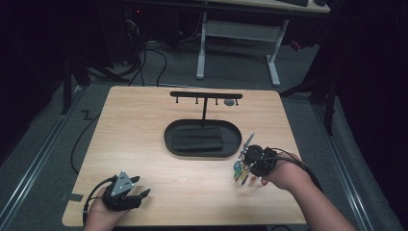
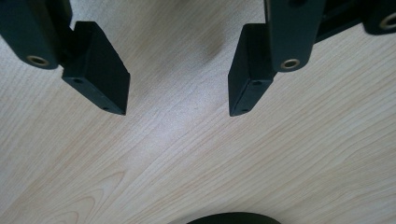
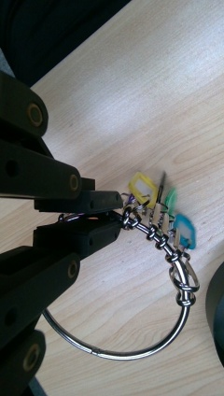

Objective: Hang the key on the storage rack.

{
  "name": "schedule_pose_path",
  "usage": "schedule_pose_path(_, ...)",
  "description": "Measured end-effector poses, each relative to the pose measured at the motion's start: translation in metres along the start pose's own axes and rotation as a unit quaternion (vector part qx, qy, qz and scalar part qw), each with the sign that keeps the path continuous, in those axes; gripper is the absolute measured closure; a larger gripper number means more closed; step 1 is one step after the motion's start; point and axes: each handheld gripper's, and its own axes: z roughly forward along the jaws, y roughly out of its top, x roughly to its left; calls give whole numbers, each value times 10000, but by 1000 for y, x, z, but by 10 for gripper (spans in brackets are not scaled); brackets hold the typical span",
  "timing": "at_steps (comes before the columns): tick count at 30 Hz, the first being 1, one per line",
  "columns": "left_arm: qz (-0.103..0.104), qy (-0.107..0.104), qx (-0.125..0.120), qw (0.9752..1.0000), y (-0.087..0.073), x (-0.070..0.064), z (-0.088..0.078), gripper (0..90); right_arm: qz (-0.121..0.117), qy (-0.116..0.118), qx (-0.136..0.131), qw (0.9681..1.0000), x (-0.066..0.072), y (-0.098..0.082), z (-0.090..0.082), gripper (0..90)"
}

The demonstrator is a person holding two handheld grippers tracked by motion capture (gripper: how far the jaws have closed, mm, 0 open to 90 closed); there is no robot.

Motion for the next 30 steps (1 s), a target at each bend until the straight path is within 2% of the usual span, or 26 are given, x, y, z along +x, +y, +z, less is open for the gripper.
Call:
schedule_pose_path(3,12,-6,11,10000,0,0,1,394,-47,-65,-13,10000,1,2,-8,850)
schedule_pose_path(9,25,-5,1,10000,0,-1,0,394,61,-62,-71,9999,-2,3,-23,852)
schedule_pose_path(21,-3,40,1,10000,-2,-1,-3,394,35,-117,-130,9998,-6,6,-29,852)
schedule_pose_path(30,-28,32,14,10000,-2,0,-3,394,3,-205,-171,9996,-10,16,-36,852)
